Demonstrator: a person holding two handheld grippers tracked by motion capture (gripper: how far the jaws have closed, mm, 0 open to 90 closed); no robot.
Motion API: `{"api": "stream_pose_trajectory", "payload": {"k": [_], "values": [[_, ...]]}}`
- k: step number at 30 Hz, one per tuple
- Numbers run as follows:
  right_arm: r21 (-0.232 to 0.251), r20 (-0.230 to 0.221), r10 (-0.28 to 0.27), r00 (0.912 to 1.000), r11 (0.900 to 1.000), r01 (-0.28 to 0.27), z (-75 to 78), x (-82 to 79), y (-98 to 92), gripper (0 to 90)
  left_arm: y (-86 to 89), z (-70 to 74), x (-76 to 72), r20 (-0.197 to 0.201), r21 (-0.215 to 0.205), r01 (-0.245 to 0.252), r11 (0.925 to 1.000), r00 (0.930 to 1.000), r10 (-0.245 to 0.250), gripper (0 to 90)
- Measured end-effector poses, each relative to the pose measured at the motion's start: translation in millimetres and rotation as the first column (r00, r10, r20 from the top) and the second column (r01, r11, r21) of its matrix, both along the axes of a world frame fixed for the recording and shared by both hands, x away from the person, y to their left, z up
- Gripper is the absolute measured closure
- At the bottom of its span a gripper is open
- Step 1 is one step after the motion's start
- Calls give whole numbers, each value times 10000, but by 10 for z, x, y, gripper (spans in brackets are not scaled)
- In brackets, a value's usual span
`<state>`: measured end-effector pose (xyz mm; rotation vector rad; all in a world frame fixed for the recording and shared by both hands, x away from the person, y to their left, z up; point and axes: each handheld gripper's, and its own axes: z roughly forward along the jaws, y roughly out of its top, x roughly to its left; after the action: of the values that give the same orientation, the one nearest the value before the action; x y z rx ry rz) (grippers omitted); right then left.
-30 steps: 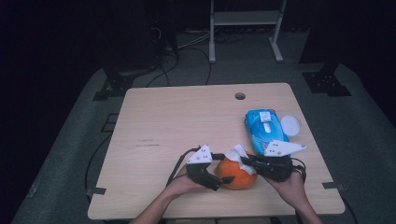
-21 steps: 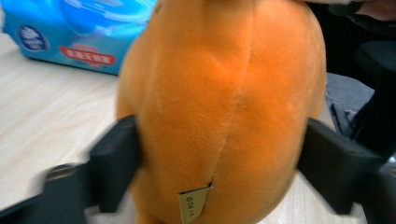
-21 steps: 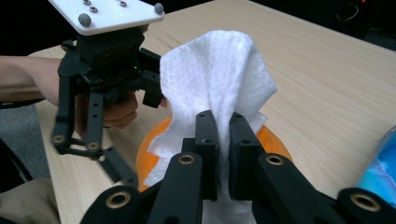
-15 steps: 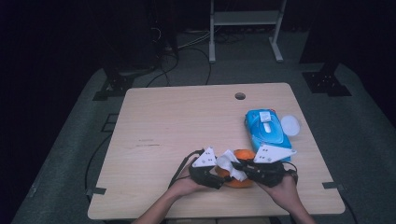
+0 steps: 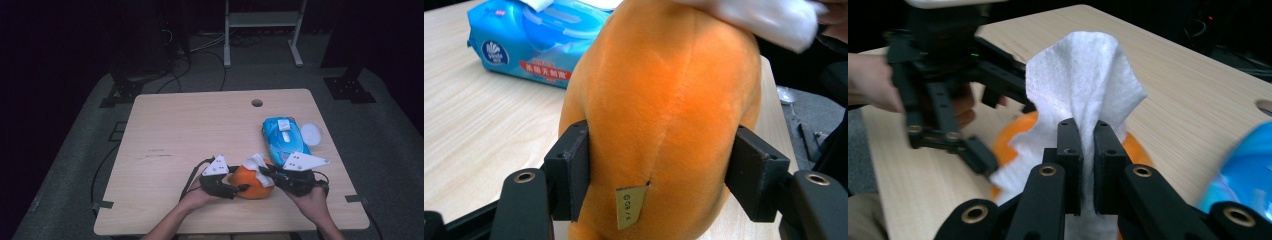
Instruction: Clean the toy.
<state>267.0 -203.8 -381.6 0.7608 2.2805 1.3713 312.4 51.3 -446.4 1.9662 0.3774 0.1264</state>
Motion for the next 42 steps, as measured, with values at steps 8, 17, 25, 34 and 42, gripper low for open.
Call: {"api": "stream_pose_trajectory", "payload": {"k": [8,17,25,34,42], "values": [[87,-23,-25,10000,10000,25,-24,36,-42,833,76,-29,83,-903,-469,-450,9979,9951,407,339],[-33,-44,-17,10000,10000,17,-64,3,-66,835,134,-61,131,-1805,-978,-1161,9884,9788,971,334],[145,34,220,9998,9997,-220,-30,11,-9,836,175,160,54,-832,-1146,-1026,9881,9922,933,366],[387,-801,-181,9966,9990,212,-143,156,-79,835,150,302,-24,101,895,-953,9914,9954,948,367],[1039,-451,594,9972,9931,-544,0,50,108,835,-9,361,-147,359,1486,-556,9873,9981,508,367]]}}
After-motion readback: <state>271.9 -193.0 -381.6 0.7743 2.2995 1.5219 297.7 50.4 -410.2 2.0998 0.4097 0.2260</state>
